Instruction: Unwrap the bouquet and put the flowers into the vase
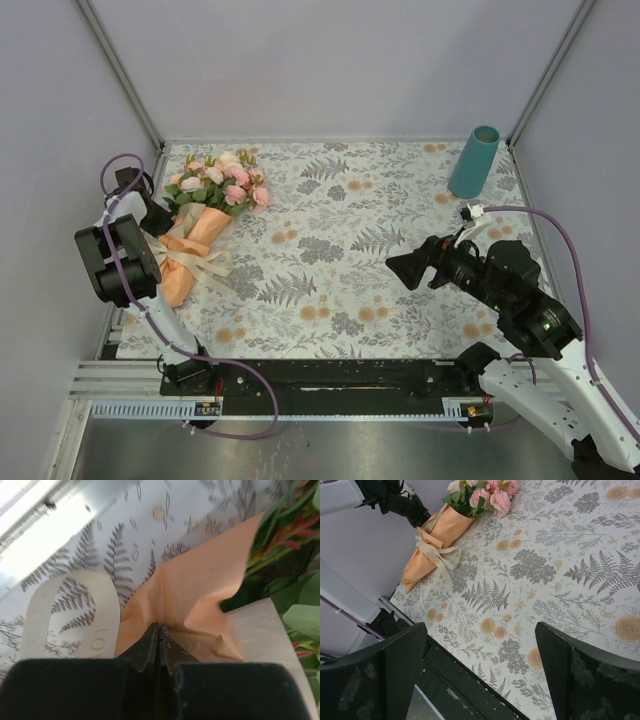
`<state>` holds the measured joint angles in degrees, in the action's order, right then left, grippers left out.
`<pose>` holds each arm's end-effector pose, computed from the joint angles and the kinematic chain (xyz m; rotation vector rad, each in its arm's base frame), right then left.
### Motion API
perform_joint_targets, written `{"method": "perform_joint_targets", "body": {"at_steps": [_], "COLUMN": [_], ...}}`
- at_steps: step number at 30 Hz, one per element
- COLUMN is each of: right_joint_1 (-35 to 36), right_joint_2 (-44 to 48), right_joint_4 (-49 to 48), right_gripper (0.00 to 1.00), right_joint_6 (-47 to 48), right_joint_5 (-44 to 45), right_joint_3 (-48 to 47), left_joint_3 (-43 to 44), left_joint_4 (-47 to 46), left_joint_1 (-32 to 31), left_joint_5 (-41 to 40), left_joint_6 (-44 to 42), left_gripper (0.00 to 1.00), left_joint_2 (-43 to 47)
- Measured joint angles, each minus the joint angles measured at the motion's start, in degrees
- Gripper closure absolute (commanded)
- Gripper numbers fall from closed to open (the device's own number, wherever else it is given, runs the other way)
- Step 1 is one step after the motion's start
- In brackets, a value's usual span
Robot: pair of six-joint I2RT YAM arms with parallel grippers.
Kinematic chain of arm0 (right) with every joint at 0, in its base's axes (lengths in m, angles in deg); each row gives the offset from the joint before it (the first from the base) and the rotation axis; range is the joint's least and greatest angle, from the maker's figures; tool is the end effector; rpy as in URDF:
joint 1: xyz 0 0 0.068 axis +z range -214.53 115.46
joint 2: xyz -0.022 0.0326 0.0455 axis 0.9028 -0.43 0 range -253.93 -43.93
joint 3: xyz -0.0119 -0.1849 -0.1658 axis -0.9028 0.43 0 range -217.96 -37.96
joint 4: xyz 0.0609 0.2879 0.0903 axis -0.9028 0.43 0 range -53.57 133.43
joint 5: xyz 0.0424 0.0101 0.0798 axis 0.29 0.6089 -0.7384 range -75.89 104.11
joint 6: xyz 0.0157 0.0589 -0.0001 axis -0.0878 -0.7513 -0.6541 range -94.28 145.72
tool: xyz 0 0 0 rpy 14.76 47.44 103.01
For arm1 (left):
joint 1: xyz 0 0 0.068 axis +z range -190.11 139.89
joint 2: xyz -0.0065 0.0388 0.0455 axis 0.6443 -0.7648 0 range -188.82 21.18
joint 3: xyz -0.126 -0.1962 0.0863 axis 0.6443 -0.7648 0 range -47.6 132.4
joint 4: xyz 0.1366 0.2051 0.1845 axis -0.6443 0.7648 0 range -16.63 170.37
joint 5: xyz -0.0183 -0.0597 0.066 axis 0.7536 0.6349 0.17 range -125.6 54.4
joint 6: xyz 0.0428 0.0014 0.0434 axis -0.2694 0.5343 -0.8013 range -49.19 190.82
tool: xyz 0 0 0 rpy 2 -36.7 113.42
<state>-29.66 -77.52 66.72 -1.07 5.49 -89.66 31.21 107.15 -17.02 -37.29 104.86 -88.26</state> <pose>0.1585 0.1188 0.3690 -0.2453 1.8573 0.8946 0.3993 0.1717 0.1328 -1.2962 2.3620 -0.0190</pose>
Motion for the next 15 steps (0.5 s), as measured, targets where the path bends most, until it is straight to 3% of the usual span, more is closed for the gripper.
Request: {"method": "perform_joint_targets", "body": {"at_steps": [8, 15], "right_joint_1": [0.0, 0.0], "right_joint_2": [-1.6, -5.05], "right_joint_4": [-1.53, -6.16], "right_gripper": [0.01, 0.05], "right_joint_6": [-3.28, -5.31], "right_joint_5": [0.28, -1.42], "right_joint_3": [4.7, 9.16], "left_joint_3": [-11.82, -16.28], "left_joint_4": [-4.24, -6.54], "left_joint_1": [-1.6, -10.75], "left_joint_5": [8.72, 14.36], "left_joint_6": [0.59, 1.97], "left_gripper": [0.89, 0.83], "left_joint_2": [6.91, 9.81]}}
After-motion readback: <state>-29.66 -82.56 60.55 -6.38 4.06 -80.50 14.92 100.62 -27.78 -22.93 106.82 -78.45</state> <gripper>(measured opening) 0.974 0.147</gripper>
